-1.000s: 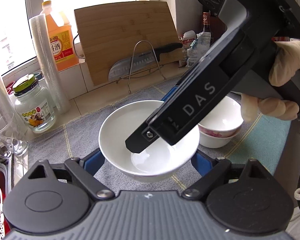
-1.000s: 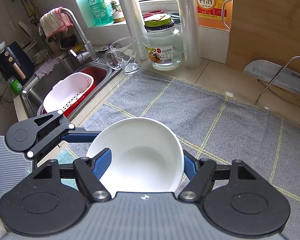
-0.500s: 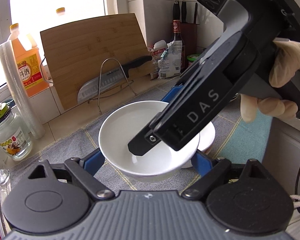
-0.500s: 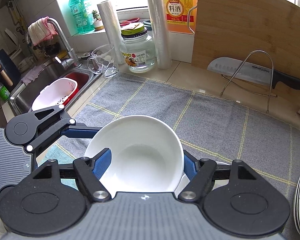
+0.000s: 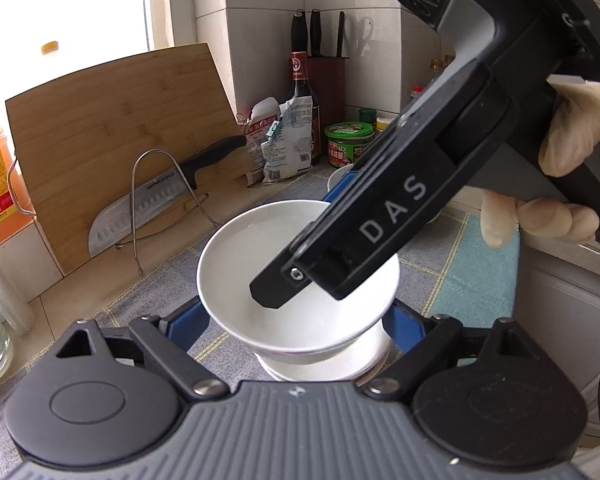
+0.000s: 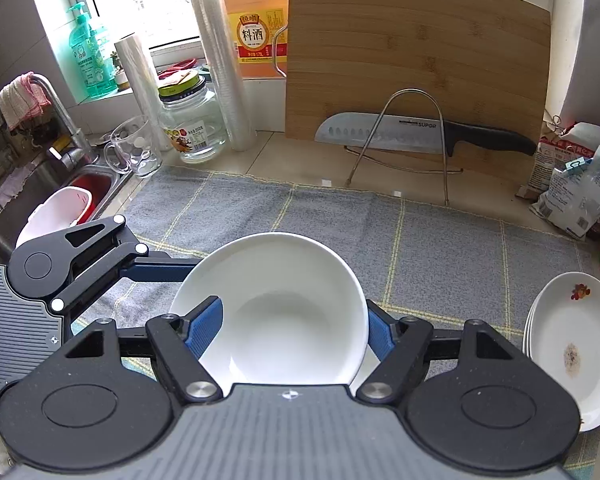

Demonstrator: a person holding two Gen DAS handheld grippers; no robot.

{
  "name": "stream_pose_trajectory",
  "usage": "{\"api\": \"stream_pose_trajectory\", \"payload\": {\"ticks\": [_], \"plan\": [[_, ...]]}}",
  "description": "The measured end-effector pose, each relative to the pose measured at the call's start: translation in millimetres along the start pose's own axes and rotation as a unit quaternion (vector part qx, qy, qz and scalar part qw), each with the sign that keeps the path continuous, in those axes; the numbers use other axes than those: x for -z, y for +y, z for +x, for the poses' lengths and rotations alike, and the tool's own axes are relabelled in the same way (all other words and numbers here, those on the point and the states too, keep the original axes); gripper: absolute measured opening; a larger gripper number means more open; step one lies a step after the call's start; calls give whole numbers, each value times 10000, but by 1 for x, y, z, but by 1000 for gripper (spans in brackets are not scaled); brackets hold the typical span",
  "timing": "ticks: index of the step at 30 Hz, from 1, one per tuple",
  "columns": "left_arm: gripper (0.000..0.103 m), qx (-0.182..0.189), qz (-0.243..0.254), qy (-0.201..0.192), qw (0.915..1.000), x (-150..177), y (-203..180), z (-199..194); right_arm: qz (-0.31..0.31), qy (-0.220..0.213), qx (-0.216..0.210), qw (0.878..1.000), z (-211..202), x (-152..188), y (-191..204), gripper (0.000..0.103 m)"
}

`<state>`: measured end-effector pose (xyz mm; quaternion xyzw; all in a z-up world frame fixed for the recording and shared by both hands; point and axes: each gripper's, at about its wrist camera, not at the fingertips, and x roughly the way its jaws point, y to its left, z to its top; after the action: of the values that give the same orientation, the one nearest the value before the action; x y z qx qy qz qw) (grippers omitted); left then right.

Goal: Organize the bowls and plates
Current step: 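Carry the white bowl with the right tool over the two-bowl stack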

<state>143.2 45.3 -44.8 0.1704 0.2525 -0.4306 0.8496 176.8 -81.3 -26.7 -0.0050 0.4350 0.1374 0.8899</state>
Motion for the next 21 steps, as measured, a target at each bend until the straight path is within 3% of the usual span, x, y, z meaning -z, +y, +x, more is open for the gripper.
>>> {"api": "stream_pose_trajectory", "payload": {"ticks": [21], "plan": [[92, 178, -8, 408, 9990, 13, -6, 37, 436, 332, 24, 9985, 26, 18, -30, 79]]}}
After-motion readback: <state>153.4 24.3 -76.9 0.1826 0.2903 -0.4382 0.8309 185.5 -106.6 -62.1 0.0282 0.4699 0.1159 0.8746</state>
